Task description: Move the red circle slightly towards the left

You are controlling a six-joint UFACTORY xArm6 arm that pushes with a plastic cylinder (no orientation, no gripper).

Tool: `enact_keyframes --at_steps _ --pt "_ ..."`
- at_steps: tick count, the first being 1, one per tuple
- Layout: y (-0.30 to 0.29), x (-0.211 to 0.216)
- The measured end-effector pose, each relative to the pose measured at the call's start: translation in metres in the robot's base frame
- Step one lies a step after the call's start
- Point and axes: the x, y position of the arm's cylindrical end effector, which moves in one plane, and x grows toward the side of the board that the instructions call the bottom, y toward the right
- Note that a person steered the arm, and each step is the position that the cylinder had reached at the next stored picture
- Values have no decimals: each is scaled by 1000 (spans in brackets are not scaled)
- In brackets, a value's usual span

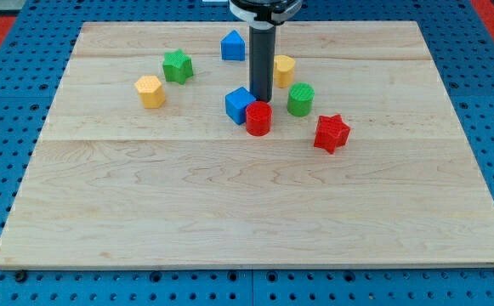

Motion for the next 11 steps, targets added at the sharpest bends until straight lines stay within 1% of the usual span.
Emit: enact_keyframes --at_steps 1,2,4,5,6,7,9,10,11 --pt "6 15" --pt "-19 31" --pt "42 56" --pt "8 87" --pt "-45 87" --pt "-83 77" --pt "-109 63" --pt "-77 79" --pt "-17 80"
